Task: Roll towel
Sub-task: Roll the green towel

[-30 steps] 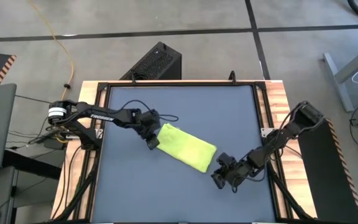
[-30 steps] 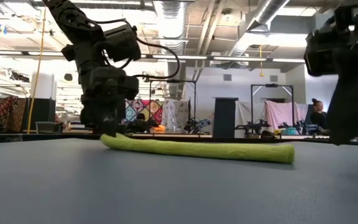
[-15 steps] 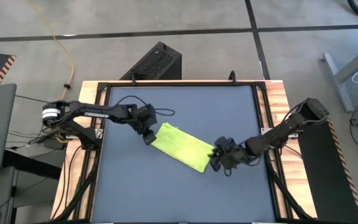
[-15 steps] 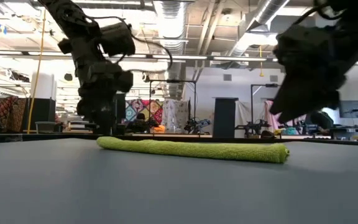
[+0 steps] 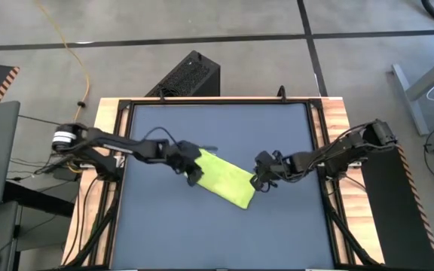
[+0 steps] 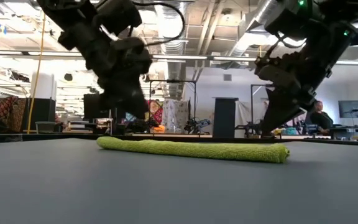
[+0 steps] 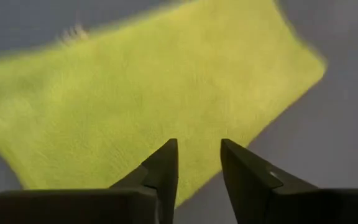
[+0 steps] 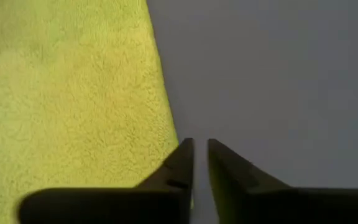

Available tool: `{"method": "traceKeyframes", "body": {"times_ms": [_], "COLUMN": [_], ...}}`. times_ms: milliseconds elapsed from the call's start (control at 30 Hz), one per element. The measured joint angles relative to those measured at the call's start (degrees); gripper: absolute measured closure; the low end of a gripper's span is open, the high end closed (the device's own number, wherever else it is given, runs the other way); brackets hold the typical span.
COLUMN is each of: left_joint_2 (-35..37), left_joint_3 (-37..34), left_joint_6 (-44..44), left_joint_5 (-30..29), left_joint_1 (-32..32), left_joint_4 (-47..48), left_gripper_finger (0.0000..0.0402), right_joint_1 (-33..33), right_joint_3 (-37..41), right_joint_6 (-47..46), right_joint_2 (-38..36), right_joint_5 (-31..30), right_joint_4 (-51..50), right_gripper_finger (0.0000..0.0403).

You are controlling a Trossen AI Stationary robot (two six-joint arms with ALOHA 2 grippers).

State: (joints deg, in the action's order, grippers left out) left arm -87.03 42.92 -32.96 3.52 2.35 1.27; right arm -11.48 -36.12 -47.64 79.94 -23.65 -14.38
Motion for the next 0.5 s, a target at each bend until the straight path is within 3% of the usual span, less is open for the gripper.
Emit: {"method": "traceKeyframes", "body": {"times_ms": [100,233,500], "left_joint_2": [-3.54,-4.51,-4.14], "left_joint_3": [-0.02,-0.11,-0.07], "left_joint_6": [-2.30,-2.67,0.79], "left_joint_5": [-0.64,-0.82,-1.76], "left_joint_1": [-0.93,-1.09,0.86], "left_joint_4": [2.53,4.66,8.33], "left_gripper_finger": [0.0335,0.0390,0.0400], "right_joint_1": [-0.78,-2.48,-9.38], "right_joint_3": [0.49,1.72,1.71], "right_joint_6": [-0.13,-1.94,-13.04], "right_joint_2": [0.95,4.12,6.34], "right_joint_5": [0.38,1.65,3.00], "right_joint_4": [0.17,2.12,3.62], "right_gripper_finger": [0.0389,0.0377,0.0389]}}
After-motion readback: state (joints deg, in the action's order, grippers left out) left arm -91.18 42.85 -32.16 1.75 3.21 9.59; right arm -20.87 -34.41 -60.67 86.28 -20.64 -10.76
